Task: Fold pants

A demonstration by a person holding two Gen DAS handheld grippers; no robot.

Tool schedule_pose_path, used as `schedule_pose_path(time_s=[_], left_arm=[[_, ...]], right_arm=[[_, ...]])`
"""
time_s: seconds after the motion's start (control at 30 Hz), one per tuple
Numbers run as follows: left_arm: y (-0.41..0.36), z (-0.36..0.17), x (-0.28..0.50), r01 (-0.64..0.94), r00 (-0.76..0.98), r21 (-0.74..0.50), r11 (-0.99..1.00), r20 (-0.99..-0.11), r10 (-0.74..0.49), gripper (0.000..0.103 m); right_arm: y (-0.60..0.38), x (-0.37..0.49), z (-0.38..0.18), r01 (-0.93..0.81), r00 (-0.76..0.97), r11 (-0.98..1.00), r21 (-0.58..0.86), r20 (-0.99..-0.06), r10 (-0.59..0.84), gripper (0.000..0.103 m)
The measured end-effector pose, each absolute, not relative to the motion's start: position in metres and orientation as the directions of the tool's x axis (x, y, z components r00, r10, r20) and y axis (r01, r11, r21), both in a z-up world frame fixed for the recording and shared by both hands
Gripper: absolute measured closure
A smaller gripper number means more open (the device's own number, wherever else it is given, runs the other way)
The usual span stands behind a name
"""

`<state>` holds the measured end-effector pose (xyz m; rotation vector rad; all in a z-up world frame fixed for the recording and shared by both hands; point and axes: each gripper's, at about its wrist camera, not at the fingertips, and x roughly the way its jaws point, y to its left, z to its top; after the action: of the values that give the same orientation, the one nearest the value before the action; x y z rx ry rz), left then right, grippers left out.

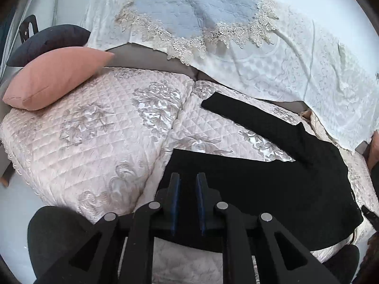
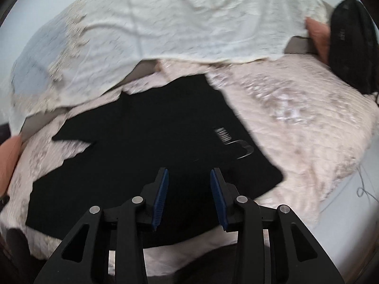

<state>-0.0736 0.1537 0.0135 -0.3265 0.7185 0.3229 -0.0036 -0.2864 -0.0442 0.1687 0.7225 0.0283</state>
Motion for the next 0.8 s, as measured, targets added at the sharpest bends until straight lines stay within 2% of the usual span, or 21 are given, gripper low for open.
schedule_pose_path(time_s=[0.23, 0.4, 0.5, 0.67, 0.8], left_arm=[[0.113, -0.013, -0.044, -0.249, 0.662, -0.190, 0.950, -0.749, 0.024, 0.087], [0.086, -0.029, -0.028, -0.166, 0.623, -0.195, 0.967, -0.780, -0.051, 0.087], [0.074, -0.040, -0.020, -0.136, 0.592, -0.173, 0.976, -0.804, -0.060, 0.087], [0.068, -0.046, -0.013, -0.129, 0.571, -0.127, 0.983, -0.820, -0.031, 0.087], [0.074, -0.034, -0.010, -0.136, 0.583, -0.136, 0.981, -0.812, -0.032, 0.087]], right_arm=[[-0.261, 0.015, -0.068, -0.014, 0.691, 0.996, 0.087, -0.719, 0.072, 0.065], [-0.283, 0.020, -0.084, 0.102, 0.636, 0.993, 0.066, -0.771, -0.014, 0.065], [-0.305, 0.017, -0.085, 0.146, 0.625, 0.983, 0.110, -0.780, -0.006, 0.065], [-0.305, 0.007, -0.073, 0.152, 0.654, 0.987, 0.055, -0.754, -0.059, 0.065], [-0.287, 0.003, -0.057, 0.074, 0.698, 0.993, 0.094, -0.716, 0.016, 0.065]])
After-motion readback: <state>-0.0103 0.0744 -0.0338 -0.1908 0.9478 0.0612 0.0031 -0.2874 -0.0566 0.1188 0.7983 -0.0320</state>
